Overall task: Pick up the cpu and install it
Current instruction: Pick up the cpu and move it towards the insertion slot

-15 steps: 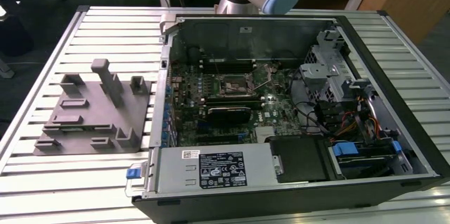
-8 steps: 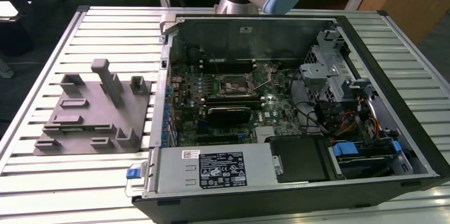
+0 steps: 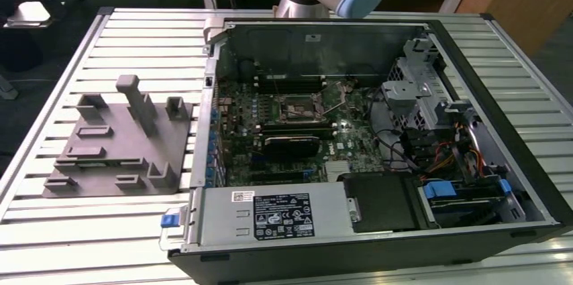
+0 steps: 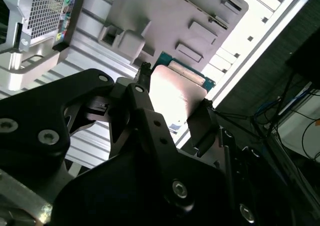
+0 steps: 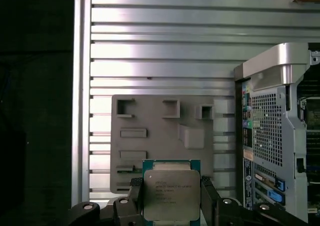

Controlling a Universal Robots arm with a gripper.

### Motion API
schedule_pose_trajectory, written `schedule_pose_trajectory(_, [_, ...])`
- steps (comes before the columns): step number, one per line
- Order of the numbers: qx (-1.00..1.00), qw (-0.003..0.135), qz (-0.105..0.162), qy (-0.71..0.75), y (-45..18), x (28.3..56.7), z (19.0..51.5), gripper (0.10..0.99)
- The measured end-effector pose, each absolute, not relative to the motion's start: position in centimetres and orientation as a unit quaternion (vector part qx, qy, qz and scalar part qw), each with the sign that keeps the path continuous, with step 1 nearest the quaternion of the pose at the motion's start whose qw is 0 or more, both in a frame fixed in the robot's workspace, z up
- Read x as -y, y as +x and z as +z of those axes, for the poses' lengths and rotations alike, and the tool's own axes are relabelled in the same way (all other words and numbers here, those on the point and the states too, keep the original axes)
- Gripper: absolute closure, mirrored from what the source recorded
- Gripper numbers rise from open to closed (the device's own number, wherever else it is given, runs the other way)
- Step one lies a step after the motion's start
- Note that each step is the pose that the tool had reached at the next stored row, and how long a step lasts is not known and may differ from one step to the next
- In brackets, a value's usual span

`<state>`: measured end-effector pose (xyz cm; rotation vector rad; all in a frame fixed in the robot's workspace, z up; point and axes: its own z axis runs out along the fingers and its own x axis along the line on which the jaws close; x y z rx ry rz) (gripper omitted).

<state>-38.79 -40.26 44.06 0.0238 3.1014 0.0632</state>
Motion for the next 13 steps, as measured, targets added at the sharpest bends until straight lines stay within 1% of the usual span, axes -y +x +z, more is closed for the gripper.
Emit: schedule_pose_trajectory(13, [-1.0, 0.02, 0.02, 0.008, -34.0, 40.2, 44.1, 0.545])
